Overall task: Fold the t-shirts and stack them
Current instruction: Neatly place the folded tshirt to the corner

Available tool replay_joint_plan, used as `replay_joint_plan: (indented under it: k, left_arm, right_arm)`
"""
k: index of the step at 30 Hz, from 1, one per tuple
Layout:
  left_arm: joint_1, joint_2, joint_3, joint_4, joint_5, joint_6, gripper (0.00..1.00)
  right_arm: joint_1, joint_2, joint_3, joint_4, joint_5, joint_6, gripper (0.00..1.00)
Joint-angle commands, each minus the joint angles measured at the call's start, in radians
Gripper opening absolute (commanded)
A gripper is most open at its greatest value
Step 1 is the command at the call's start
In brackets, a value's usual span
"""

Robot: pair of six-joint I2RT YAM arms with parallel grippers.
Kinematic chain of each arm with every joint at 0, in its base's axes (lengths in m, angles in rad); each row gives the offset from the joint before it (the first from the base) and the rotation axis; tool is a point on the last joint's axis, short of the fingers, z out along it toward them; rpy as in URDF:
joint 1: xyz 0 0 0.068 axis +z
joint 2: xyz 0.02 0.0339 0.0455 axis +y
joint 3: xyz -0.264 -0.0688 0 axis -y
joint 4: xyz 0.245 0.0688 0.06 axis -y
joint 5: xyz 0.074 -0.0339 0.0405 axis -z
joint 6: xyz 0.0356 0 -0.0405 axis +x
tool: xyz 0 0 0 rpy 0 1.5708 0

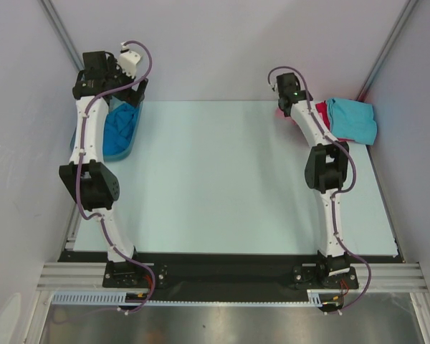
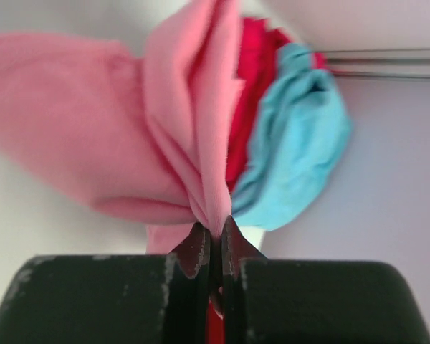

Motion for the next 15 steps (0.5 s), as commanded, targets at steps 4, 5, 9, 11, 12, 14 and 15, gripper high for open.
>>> replay_joint_plan:
  k: [4,5,9,11,12,14,15]
  left_arm:
    - [-0.011,-0.029,-0.009,0.011,0.031,-0.017,1.0]
    - [-0.012,-0.029,-0.01,0.011,0.029,-0.016,1.0]
    - [-0.018,-0.031,-0.012,0.011,0.035,-0.025,1.0]
    - [-0.02,-0.029,-0.012,0.011,0.037,-0.03,1.0]
    - [-0.023,-0.028,-0.012,0.013,0.038,-0.028,1.0]
    - [-0.022,-0.029,-0.012,0.011,0.041,-0.028,1.0]
    - [-0.023,-0.028,-0.01,0.011,0.042,-0.028,1.0]
  right_arm:
    - [-0.052,-0.103,0.097,0.218,0.058,-0.17,0.0]
    - [-0.057,-0.103,0.1,0.241,0.067,-0.187,0.0]
    - [-0.089,-0.108,0.133,0.31,0.069,-0.225,0.0]
    - [-0.103,-0.108,0.136,0.374,0.076,-0.262,0.0]
    - [-0.107,-0.105,0.143,0.393,0.082,-0.273,0.0]
    - [-0.121,-0.099,0.16,0.442,0.085,-0.303,0.0]
    - [-0.126,-0.096,0.162,0.483,0.092,-0.316,0.0]
